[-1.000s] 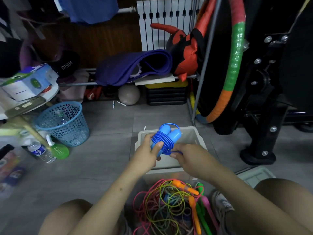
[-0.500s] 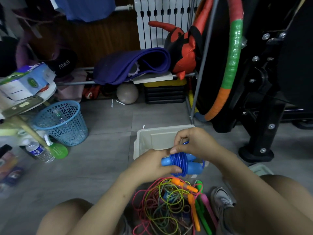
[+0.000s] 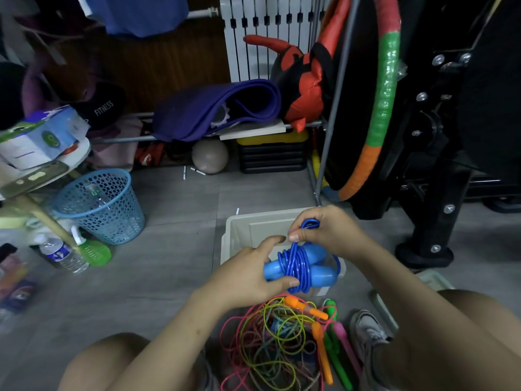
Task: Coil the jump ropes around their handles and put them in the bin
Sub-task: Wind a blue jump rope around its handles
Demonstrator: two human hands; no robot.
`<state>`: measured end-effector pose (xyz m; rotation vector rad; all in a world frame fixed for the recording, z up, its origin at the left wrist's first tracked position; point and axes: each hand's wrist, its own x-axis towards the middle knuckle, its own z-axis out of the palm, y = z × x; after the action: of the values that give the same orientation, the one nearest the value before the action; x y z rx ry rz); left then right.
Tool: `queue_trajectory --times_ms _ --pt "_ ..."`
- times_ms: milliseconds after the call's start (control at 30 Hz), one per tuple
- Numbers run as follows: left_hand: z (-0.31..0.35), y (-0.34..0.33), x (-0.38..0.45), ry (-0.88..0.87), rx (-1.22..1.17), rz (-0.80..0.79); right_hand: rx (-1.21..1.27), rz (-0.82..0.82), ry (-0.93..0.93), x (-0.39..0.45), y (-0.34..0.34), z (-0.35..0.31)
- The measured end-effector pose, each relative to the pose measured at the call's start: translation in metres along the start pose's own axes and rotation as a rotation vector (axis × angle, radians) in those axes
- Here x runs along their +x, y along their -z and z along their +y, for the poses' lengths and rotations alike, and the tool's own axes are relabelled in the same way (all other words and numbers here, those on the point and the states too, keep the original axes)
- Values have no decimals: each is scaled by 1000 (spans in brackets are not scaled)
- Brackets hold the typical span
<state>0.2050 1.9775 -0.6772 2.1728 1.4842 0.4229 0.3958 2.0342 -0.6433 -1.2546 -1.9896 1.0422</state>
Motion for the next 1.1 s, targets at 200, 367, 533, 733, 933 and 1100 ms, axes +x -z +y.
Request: queue_trajectory --times_ms 200,367,533,733,933,1100 --pt "-2 -2 -1 68 -47 1 66 14 -18 3 -13 9" --pt "-1 -1 0 79 -233 44 186 45 19 8 -12 19" --pt "-2 -4 -3 19 -272 43 328 -11 48 9 -11 27" --pt "-2 1 -6 -110 -228 18 396 -30 -34 6 -6 24" --pt "-7 11 -2 10 -688 136 502 -101 -129 0 -6 26" --pt "-5 14 0 45 -859 189 719 -193 -105 -2 -10 23"
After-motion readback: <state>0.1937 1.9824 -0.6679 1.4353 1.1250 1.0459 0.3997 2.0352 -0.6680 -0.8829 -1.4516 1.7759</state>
